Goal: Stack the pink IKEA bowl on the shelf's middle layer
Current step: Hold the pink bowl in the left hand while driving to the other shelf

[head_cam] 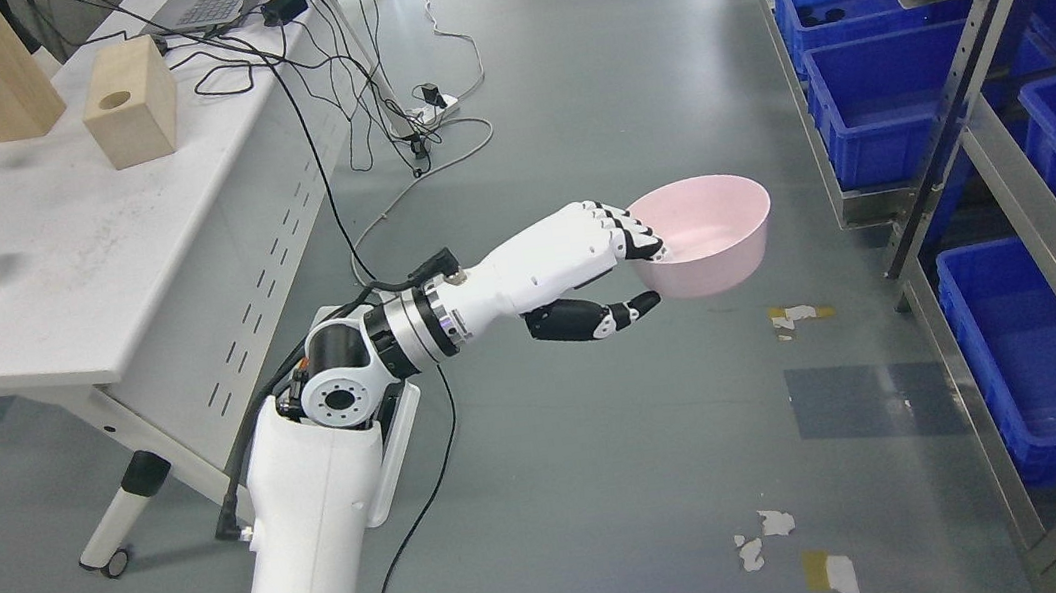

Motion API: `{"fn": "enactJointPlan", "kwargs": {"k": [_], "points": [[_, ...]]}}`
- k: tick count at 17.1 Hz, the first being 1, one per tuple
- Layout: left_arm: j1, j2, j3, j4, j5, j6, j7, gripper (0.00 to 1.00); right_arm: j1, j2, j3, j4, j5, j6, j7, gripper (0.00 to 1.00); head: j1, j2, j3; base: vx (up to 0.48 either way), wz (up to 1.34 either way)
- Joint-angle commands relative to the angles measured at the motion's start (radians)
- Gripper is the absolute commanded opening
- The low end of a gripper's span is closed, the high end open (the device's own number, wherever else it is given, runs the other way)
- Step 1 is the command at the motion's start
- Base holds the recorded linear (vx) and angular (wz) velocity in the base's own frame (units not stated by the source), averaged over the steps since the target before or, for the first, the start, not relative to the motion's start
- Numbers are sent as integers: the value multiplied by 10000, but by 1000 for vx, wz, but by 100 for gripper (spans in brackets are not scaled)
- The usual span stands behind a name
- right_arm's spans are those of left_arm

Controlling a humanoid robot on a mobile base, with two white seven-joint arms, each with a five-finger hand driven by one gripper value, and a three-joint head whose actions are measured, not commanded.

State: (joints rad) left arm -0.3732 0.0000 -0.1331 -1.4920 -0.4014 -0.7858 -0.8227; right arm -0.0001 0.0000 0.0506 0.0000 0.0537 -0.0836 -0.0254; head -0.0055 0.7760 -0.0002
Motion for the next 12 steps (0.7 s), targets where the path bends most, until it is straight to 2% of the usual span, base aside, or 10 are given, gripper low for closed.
{"fn": "enactJointPlan", "kwargs": {"k": [1,12], "points": [[-41,174,42,-67,11,4,5,4,231,-175,0,-175,0,8,-7,100,0,0,0,277,106],[-654,174,12,-67,26,4,5,4,231,-175,0,-175,0,8,-7,100,0,0,0,189,1]]}}
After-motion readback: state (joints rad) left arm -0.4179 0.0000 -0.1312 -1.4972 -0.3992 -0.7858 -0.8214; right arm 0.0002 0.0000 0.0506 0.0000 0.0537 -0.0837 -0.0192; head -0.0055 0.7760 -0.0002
